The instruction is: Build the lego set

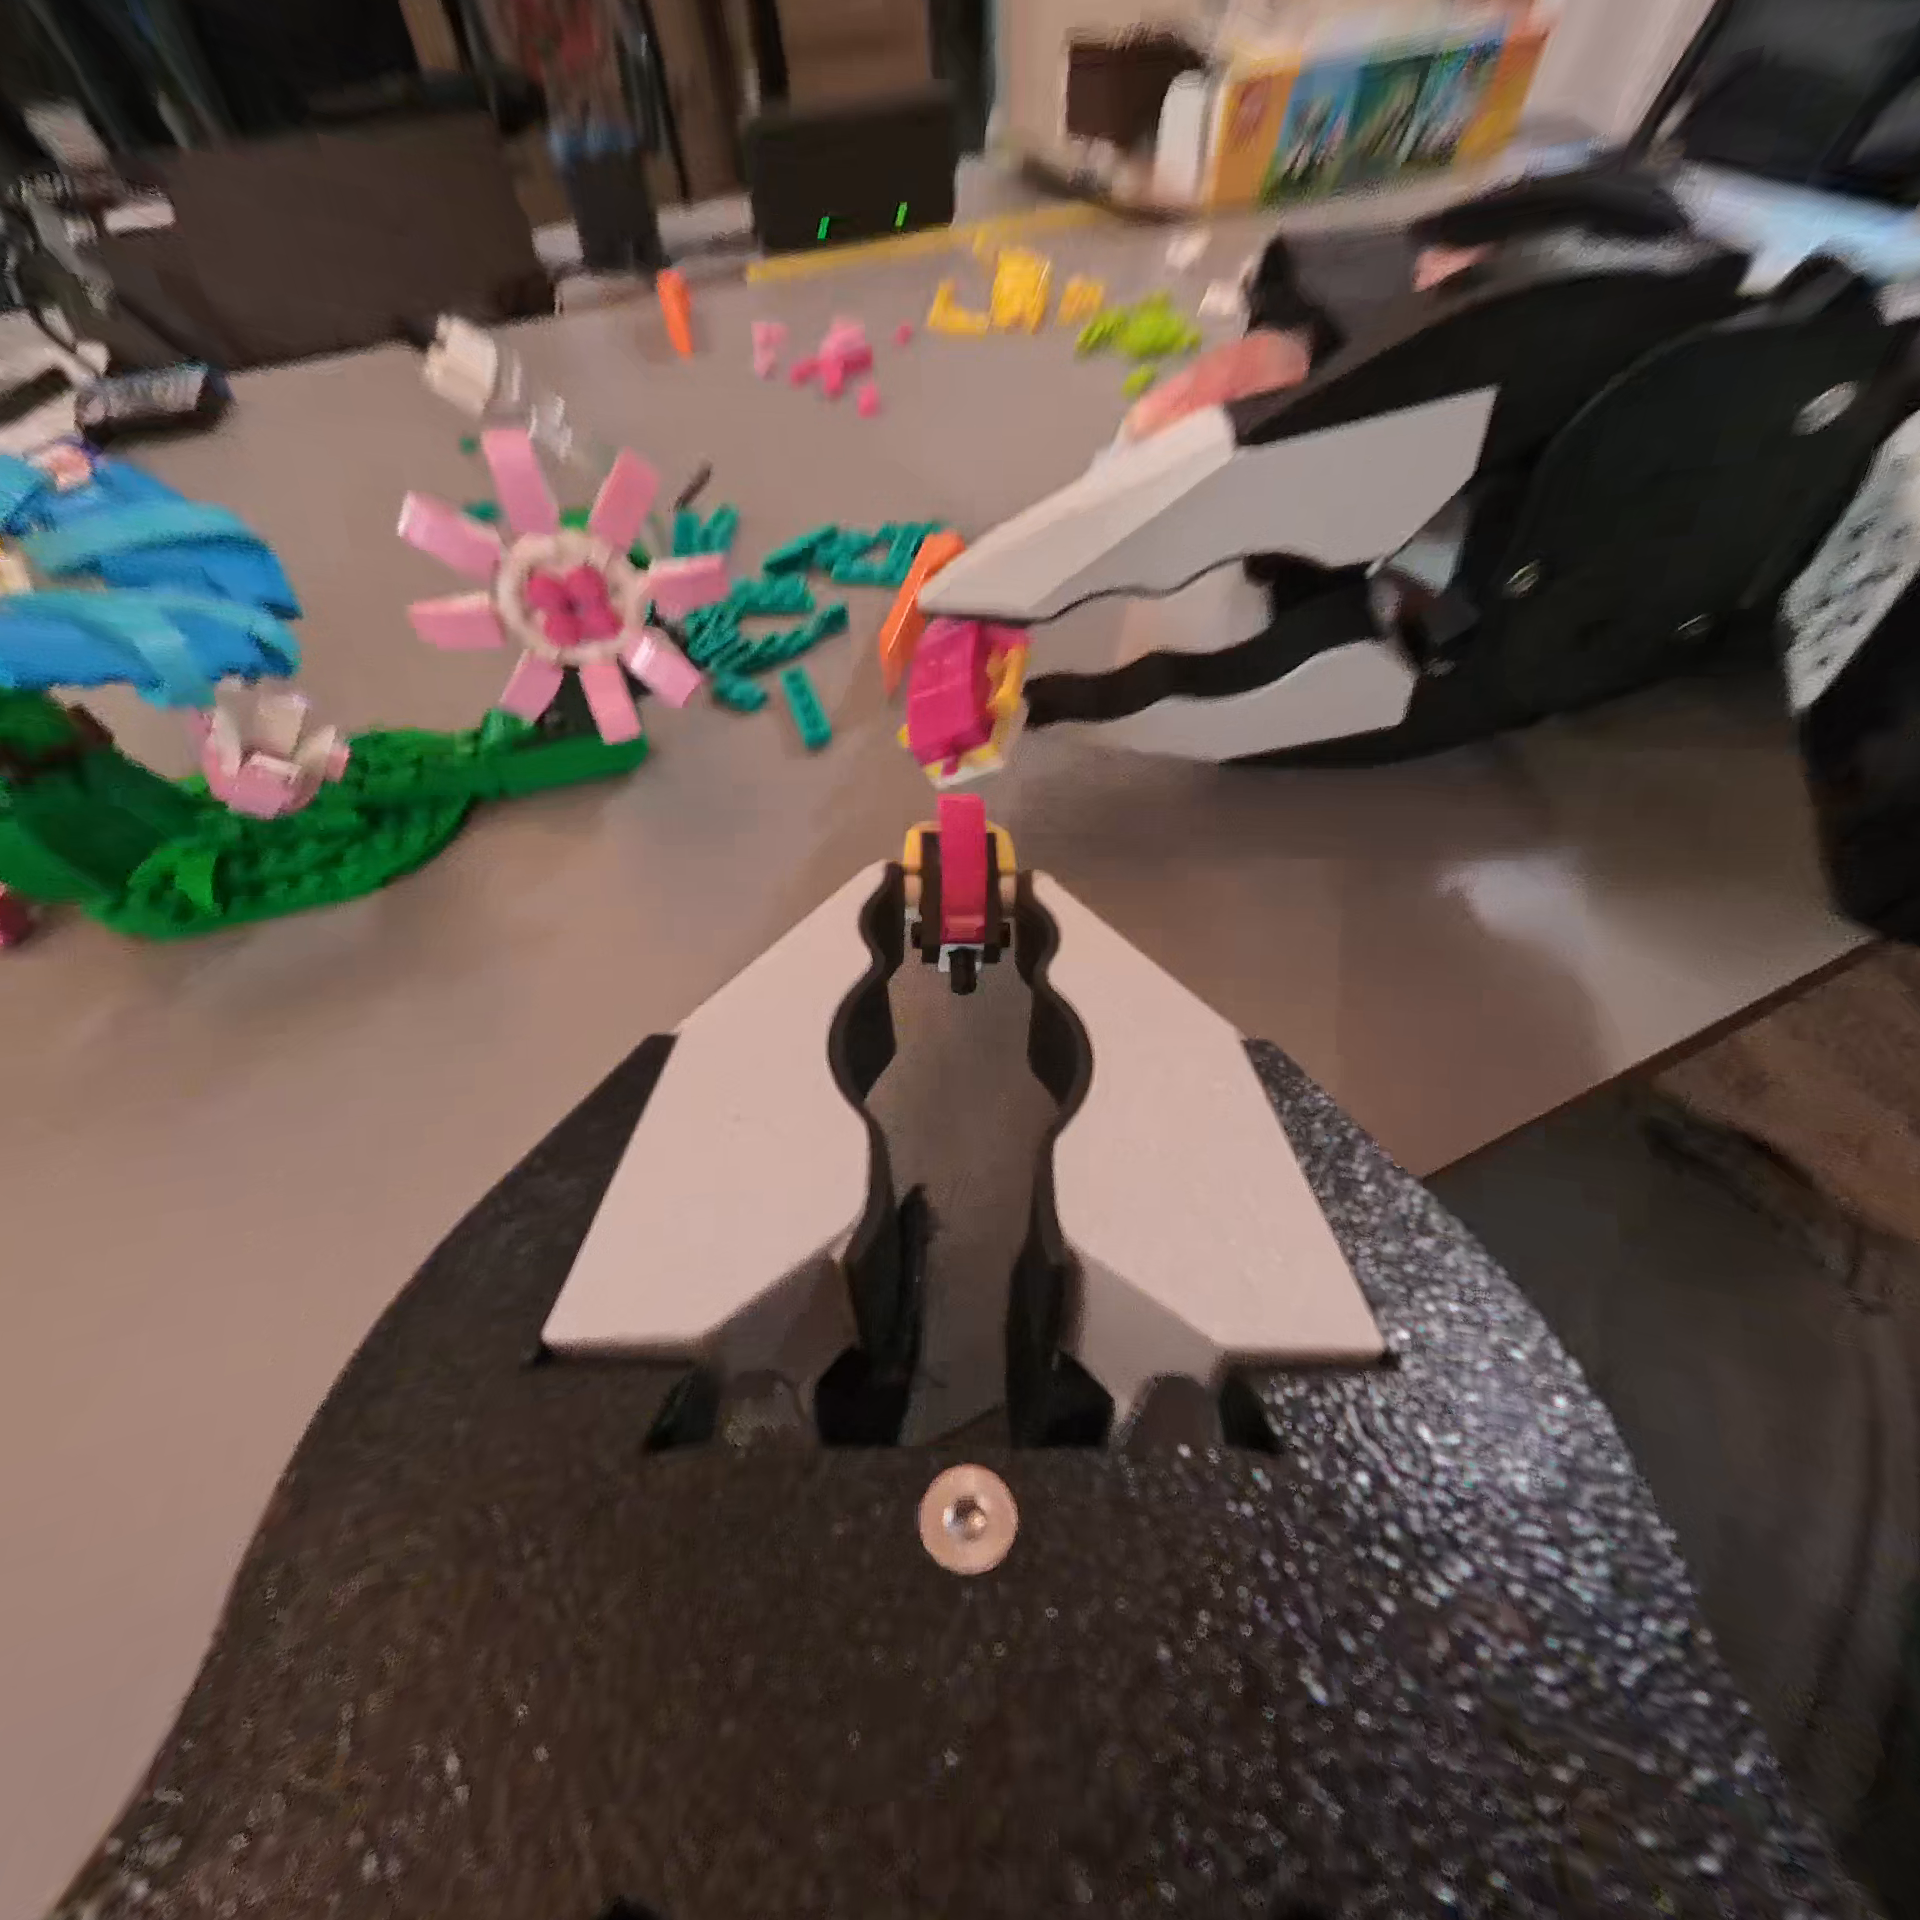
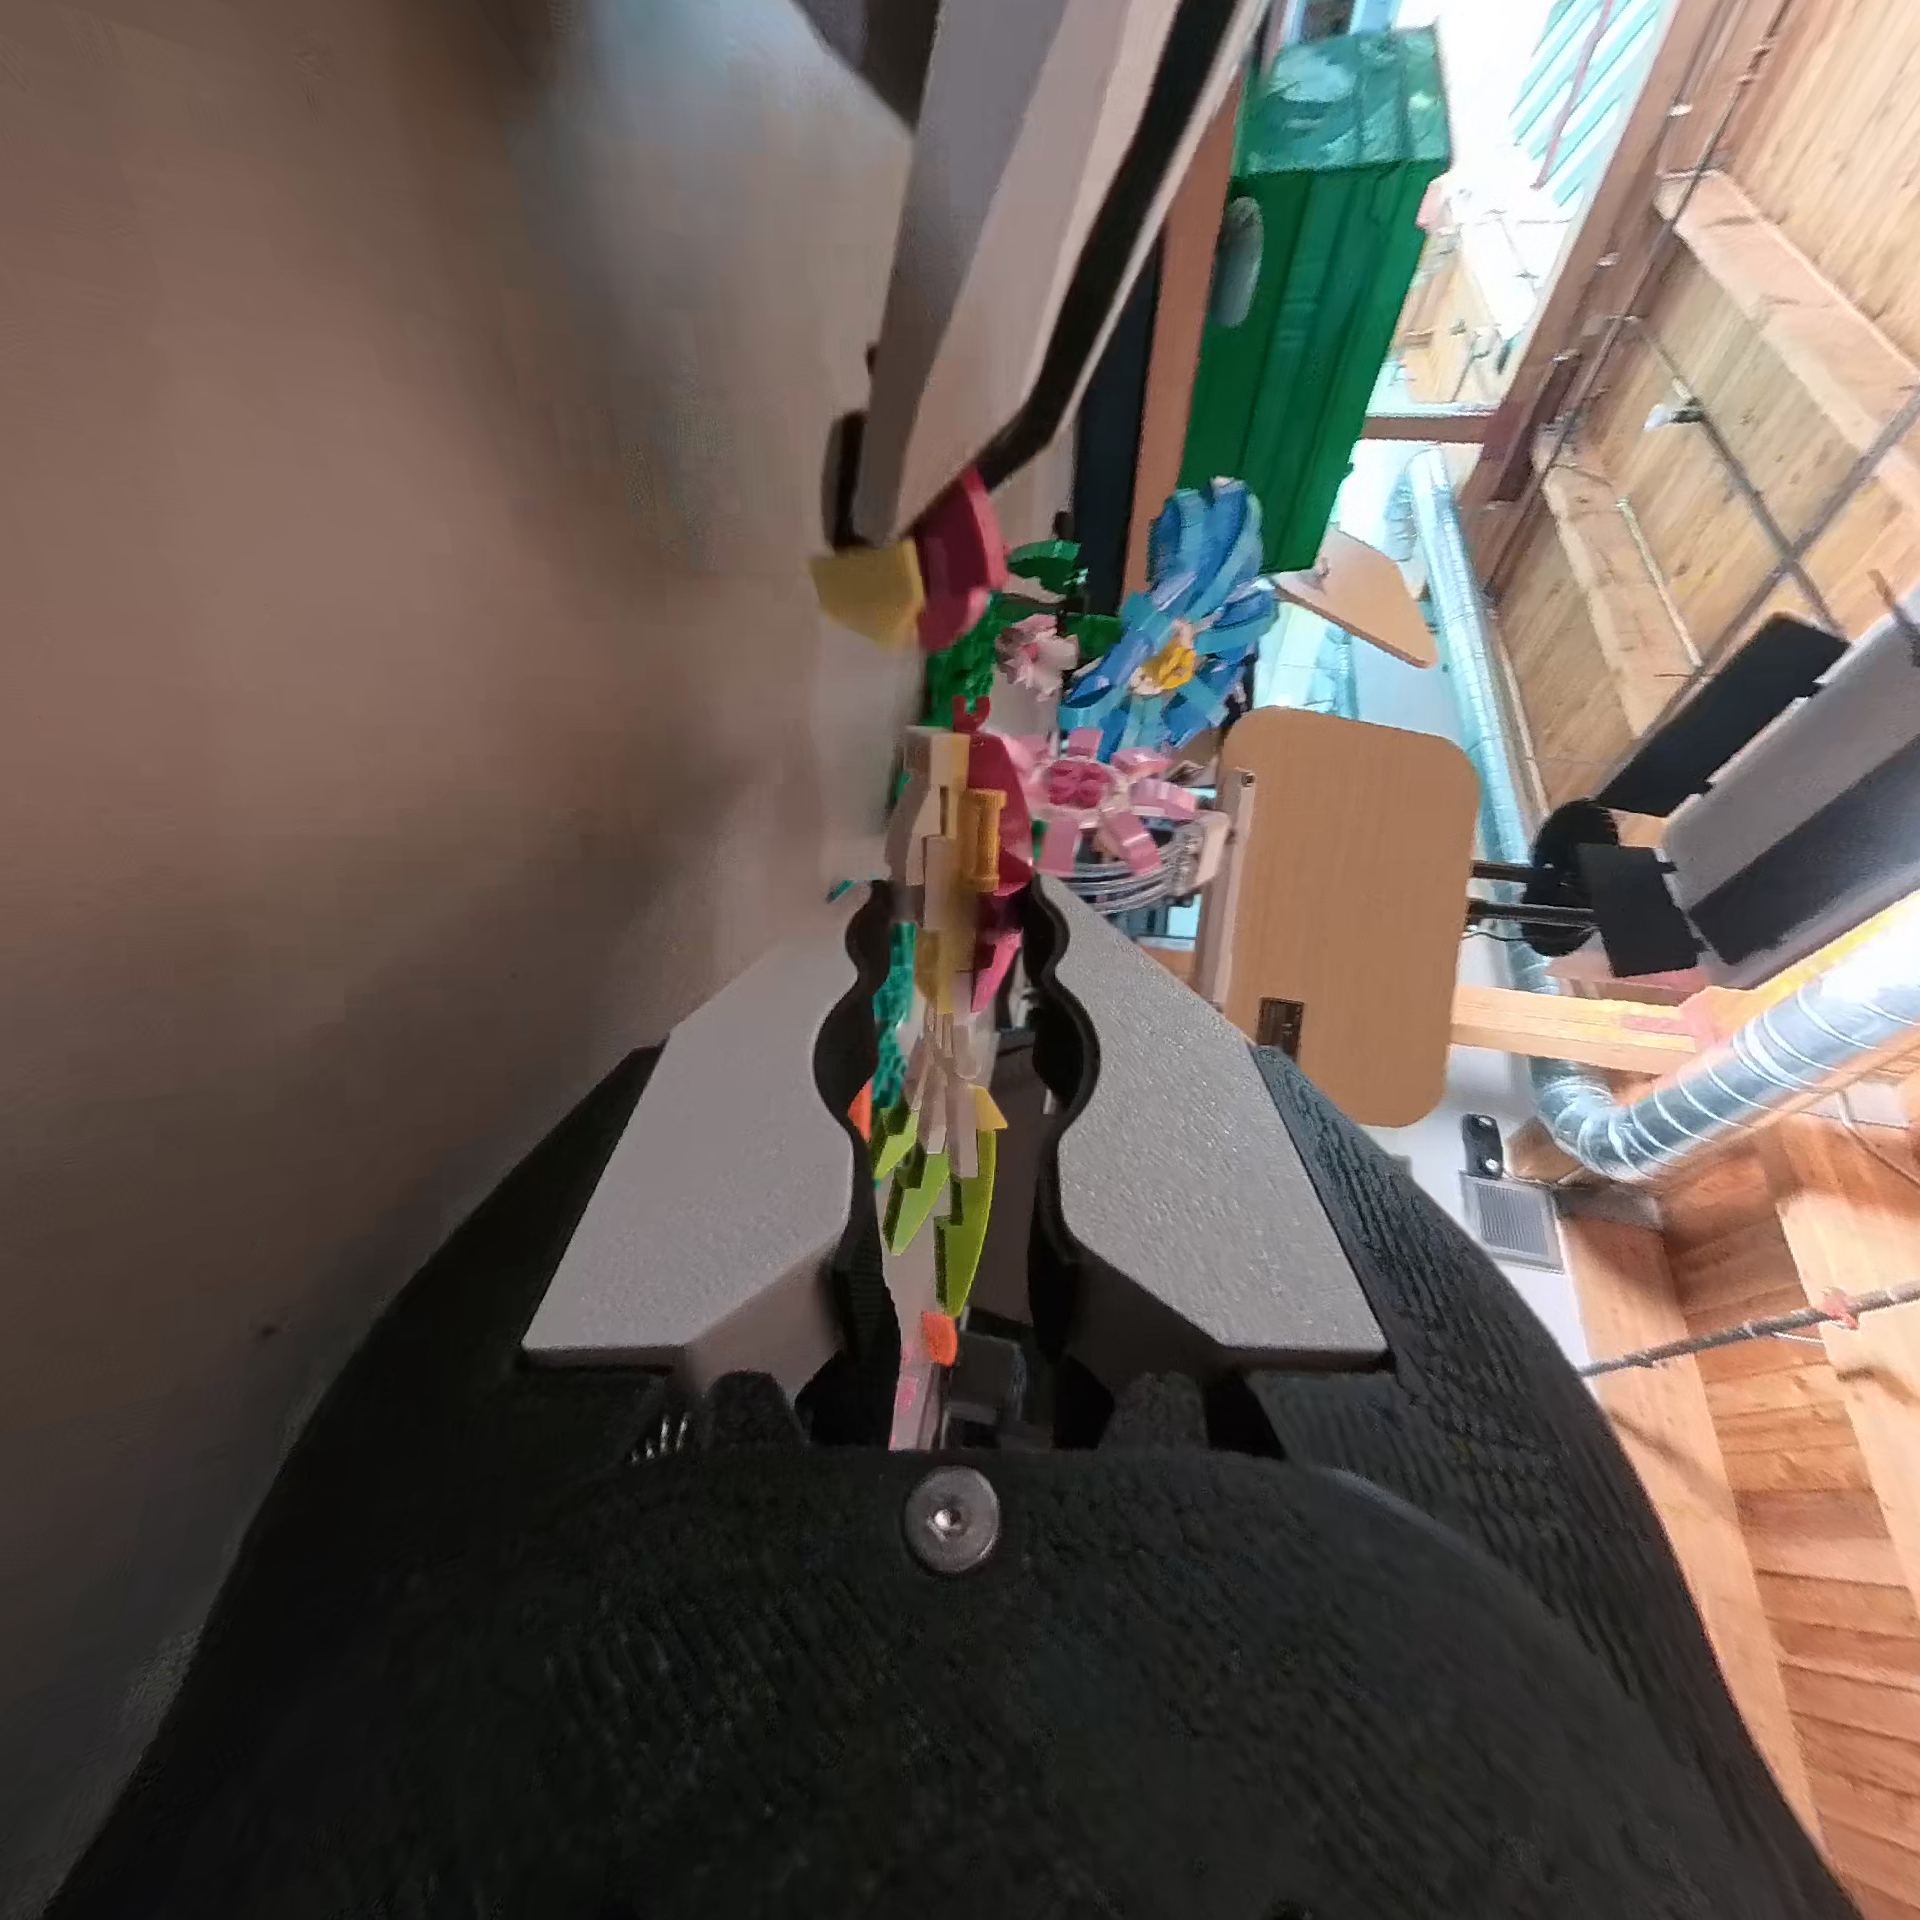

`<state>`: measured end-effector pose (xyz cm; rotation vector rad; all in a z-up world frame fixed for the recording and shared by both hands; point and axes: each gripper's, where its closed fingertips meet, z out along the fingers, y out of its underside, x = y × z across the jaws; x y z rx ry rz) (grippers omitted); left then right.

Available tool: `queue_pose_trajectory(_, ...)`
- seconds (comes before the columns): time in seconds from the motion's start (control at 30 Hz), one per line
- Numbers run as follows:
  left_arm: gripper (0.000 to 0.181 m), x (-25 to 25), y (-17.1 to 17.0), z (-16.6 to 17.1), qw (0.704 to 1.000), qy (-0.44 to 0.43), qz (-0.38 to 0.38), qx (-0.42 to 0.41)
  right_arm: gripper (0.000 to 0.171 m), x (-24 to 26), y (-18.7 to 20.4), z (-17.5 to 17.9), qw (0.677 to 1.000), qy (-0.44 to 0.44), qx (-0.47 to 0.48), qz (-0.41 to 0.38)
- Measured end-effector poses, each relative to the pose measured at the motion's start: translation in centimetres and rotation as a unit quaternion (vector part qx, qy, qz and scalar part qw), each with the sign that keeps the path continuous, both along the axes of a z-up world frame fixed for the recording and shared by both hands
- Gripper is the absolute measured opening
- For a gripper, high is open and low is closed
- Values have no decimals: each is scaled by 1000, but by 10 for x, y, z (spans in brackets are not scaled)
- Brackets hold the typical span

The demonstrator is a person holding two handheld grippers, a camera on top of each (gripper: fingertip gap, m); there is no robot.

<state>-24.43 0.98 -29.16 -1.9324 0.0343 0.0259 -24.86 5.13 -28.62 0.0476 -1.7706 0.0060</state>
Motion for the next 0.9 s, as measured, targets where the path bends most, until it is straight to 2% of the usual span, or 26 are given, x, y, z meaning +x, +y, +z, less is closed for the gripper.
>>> queue_pose_trajectory(0.23,19,1,-1,21,992,-64,-22,106,24,-7,-2,6,999,33,26,18)
queue_pose_trajectory(0.5,19,3,-1,20,983,-95,-50,146,24,0,-14,0,999,40,15,24)
queue_pose_trajectory(0.9,19,3,0,12,981,-117,-49,145,23,4,-12,-4,1000,17,-4,10)
